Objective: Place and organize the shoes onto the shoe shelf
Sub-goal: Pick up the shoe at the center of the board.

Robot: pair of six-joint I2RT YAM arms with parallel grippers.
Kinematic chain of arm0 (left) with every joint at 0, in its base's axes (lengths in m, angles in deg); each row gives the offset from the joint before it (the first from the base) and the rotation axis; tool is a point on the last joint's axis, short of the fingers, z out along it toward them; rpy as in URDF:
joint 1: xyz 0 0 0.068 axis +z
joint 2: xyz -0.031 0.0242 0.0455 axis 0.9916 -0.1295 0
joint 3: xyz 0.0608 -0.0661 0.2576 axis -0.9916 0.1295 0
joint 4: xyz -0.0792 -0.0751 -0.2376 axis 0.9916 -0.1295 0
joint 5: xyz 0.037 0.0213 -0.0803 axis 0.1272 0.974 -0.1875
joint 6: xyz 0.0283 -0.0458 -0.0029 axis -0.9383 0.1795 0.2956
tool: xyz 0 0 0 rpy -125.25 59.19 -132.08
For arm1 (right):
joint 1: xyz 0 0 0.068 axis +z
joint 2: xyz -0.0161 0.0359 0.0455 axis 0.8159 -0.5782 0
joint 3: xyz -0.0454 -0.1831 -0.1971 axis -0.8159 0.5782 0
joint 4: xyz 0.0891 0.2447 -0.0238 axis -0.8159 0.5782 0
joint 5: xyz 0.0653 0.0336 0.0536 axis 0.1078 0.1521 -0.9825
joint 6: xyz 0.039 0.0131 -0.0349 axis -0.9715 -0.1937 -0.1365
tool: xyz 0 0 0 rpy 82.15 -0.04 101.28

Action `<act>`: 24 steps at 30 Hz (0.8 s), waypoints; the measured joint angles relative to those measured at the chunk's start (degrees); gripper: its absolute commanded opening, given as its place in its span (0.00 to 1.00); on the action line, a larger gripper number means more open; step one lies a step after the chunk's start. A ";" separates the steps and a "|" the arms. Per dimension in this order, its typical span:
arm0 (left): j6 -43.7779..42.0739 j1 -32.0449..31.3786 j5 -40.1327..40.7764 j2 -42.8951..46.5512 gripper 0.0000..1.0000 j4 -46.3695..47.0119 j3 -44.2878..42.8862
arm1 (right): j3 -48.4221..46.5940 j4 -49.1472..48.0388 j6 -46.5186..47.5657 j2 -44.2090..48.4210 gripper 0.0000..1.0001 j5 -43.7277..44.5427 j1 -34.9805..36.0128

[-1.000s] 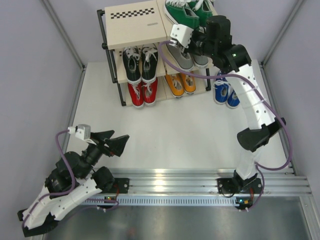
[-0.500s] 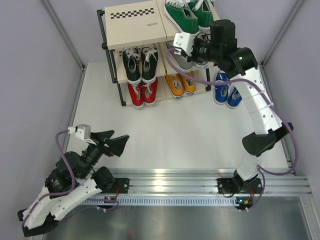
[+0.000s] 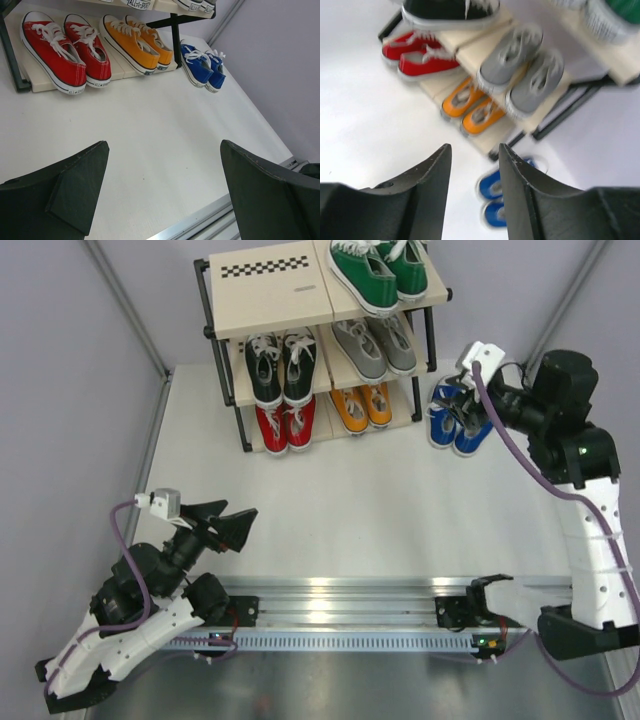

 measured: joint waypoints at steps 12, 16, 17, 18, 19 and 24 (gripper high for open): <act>1.27 0.00 0.83 -5.99 0.98 -0.07 0.24 | 24.55 -4.63 -12.20 0.44 0.57 -1.09 -29.16; 1.29 0.00 0.57 -9.05 0.98 -0.20 0.24 | 26.86 -7.67 -15.10 -5.31 0.64 2.58 -32.04; 1.29 0.00 0.57 -9.16 0.98 -0.20 0.24 | 27.30 -8.72 -16.09 -6.67 0.67 3.82 -32.17; 1.29 0.00 0.57 -9.14 0.98 -0.22 0.24 | 27.36 -9.42 -17.20 -8.37 0.68 4.85 -32.22; 1.29 0.00 0.57 -9.09 0.98 -0.17 0.24 | 27.34 -10.62 -18.84 -10.56 0.68 6.10 -32.22; 1.22 0.00 0.55 -8.96 0.98 -0.22 0.24 | 25.83 -14.75 -27.15 -20.63 0.72 11.37 -32.24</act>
